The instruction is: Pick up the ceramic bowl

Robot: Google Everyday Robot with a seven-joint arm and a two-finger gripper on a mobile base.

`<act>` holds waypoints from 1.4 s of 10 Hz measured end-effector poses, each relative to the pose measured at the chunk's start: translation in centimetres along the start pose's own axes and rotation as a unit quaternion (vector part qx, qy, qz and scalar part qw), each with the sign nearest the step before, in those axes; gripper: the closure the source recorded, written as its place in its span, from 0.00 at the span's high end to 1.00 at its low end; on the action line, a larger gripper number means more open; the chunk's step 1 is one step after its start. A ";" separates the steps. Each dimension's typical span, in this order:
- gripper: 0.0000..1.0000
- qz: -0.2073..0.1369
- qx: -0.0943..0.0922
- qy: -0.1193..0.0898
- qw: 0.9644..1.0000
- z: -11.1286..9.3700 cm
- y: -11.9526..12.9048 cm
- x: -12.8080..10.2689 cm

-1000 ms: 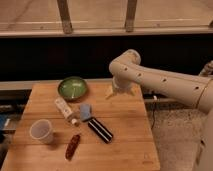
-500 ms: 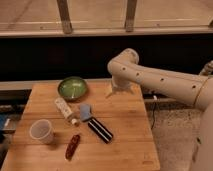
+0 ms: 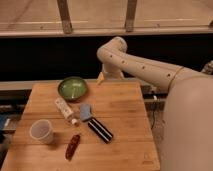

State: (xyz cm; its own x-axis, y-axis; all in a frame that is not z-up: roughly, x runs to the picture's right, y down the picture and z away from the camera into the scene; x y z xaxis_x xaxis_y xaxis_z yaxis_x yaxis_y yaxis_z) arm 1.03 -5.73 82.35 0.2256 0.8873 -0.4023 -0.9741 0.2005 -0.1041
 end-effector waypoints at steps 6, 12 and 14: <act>0.80 -0.074 -0.052 -0.020 0.996 0.7 9.3 -6.5; 0.80 -0.075 -0.055 -0.008 0.996 1.2 8.9 -6.2; 0.80 -0.080 -0.066 0.009 0.995 3.6 10.4 -5.8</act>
State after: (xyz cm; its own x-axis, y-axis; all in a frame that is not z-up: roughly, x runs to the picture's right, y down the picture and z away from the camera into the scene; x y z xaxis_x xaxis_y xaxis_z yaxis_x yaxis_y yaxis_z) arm -10.47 -7.31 86.91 0.3785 0.8409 -0.3869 -0.9162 0.2809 -0.2858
